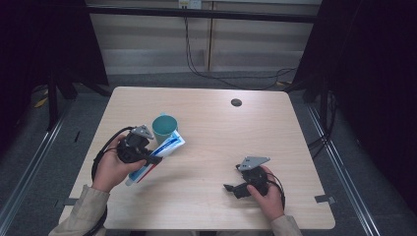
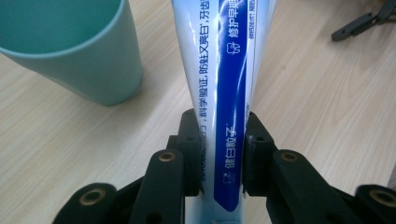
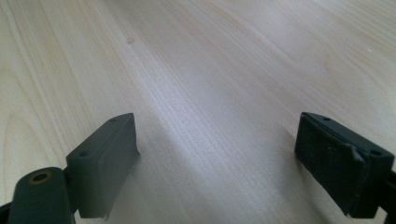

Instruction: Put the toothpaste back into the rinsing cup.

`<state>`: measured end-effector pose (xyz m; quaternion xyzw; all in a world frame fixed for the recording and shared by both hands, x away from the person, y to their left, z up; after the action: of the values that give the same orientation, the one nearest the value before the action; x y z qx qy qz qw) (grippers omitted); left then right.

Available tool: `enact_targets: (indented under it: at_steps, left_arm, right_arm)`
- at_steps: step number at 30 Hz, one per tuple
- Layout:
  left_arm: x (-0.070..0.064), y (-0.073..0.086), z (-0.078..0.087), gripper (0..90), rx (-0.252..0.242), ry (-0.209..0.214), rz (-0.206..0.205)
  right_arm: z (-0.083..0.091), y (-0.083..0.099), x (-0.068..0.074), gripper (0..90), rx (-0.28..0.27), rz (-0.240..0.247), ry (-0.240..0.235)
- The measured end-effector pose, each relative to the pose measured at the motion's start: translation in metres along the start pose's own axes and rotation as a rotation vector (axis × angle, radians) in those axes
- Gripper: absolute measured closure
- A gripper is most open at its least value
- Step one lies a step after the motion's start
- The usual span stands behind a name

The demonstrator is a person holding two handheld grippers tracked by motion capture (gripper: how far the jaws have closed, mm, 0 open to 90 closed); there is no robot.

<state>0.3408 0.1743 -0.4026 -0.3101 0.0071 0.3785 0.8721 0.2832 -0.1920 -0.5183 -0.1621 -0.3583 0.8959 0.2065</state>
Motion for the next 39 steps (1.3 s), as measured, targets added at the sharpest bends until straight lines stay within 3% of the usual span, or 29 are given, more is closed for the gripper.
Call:
enact_targets:
  at_steps: [7,10,19,25,39]
  left_arm:
    - [0.000,-0.005,0.009,73.7,-0.047,0.012,-0.001]
    - [0.001,-0.006,0.012,73.7,-0.074,-0.001,-0.011]
    - [0.008,-0.009,0.019,73.7,-0.169,0.012,0.053]
    - [0.009,-0.011,0.025,73.8,-0.229,0.008,0.057]
    - [0.010,-0.015,0.026,73.9,-0.309,0.014,0.091]
  right_arm:
    - [0.000,0.000,0.000,12.7,-0.002,0.002,0.000]
    - [0.000,0.000,0.000,12.7,-0.001,0.001,-0.001]
    - [0.000,0.000,0.000,12.7,-0.002,0.003,0.000]
    - [0.000,0.000,0.000,12.7,-0.002,0.003,0.000]
    - [0.000,0.000,0.000,12.7,0.000,0.000,0.000]
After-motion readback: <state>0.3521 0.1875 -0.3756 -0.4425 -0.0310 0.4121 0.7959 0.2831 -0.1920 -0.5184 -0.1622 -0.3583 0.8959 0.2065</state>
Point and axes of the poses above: each handheld gripper's, and its own axes: z roughly backward along the jaws, y roughly out of its underside, x roughly to its left, the point moved 1 cm from there along -z, roughly forward along the jaws, and after that the axes turned 14 degrees about z, right-handed, at the moved point
